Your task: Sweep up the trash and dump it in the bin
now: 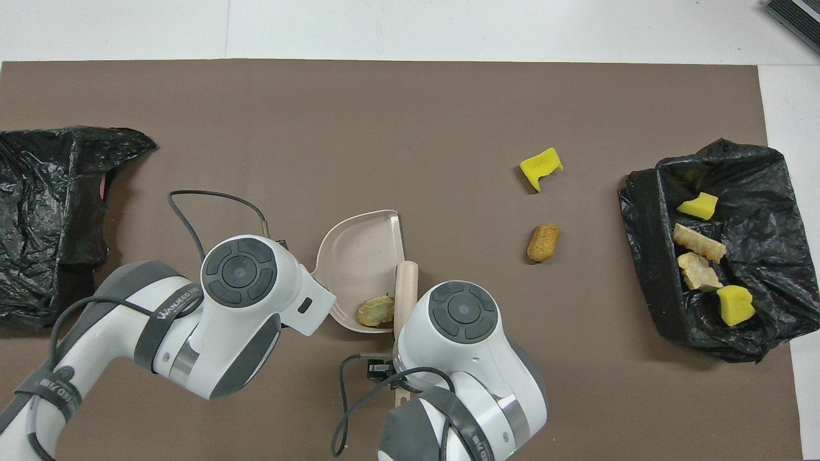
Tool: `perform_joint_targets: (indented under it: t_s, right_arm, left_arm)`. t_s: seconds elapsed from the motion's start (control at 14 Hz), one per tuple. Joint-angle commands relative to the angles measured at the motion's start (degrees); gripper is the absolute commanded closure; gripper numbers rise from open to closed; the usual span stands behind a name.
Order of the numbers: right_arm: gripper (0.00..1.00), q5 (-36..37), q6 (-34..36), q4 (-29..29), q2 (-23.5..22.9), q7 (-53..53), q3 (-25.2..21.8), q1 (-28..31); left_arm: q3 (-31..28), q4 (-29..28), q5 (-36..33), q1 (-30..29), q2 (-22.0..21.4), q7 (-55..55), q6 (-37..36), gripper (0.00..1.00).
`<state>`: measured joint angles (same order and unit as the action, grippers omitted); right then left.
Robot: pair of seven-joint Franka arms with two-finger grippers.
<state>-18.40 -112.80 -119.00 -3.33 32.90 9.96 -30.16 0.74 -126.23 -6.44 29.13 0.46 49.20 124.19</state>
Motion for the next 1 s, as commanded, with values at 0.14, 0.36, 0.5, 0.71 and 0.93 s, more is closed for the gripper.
perform_joint_targets:
  t_s: [0.14,0.36,0.5,0.71,0.93]
  right_arm:
    - [1.00,11.6,2.7,0.0,0.4,-7.8,0.1,6.8]
    - [1.00,21.0,4.7,0.3,-0.4,-8.6,-0.1,10.7]
    - [1.00,28.4,6.4,1.2,-0.9,-8.6,-0.1,13.2]
    - [1.00,37.2,11.2,3.9,-1.7,-4.9,-0.1,15.3]
    - [1.00,37.3,13.2,2.9,-1.4,-3.7,-0.1,20.0]
  left_arm:
    - [-0.5,-1.8,-0.3,0.7,-1.7,-1.9,1.7,1.00]
    - [-0.5,-1.3,-0.1,1.1,-1.5,-1.8,0.9,1.00]
    - [-0.4,-1.2,-0.1,1.0,-1.4,-2.0,1.0,1.00]
    - [-0.5,-1.2,2.2,1.1,-1.3,-4.1,0.8,1.00]
    - [-0.3,-1.2,3.4,1.1,-1.3,-7.8,1.1,1.00]
